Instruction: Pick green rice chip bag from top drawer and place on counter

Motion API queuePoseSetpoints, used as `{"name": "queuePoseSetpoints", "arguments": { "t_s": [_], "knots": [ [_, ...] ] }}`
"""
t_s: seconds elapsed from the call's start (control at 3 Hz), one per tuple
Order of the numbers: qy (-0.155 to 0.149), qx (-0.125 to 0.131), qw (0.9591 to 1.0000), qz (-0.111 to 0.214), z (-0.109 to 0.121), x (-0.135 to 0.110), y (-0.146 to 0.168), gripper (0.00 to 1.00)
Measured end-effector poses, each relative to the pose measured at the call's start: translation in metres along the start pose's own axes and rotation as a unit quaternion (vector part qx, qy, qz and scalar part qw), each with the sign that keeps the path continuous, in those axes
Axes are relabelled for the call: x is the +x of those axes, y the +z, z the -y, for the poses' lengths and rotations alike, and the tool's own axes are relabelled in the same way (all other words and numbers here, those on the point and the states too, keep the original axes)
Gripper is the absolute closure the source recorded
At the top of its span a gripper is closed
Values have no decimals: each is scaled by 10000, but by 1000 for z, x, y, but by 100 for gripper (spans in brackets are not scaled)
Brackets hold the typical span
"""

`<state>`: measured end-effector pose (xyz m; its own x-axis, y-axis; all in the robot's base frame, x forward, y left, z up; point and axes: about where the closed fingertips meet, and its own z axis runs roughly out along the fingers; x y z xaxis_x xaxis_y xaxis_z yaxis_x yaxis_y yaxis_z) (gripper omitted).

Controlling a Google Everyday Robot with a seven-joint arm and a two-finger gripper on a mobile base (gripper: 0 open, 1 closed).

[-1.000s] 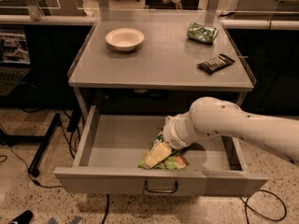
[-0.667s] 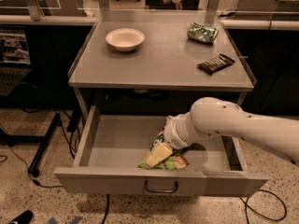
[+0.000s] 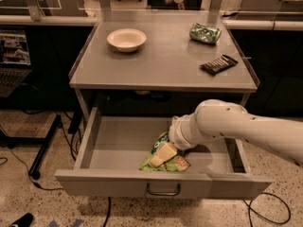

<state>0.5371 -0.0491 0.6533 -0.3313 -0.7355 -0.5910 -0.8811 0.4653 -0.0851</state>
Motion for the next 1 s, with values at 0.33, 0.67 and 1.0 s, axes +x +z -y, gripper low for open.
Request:
{"name": "queuePoseSetpoints", "arguments": {
  "t_s": [0.33, 0.67, 1.0],
  "knots": [
    [4, 13, 10000, -2, 1, 0, 1, 14],
    [4, 13, 10000, -2, 1, 0, 1, 37],
    [4, 13, 10000, -2, 1, 0, 1, 60]
  ]
}}
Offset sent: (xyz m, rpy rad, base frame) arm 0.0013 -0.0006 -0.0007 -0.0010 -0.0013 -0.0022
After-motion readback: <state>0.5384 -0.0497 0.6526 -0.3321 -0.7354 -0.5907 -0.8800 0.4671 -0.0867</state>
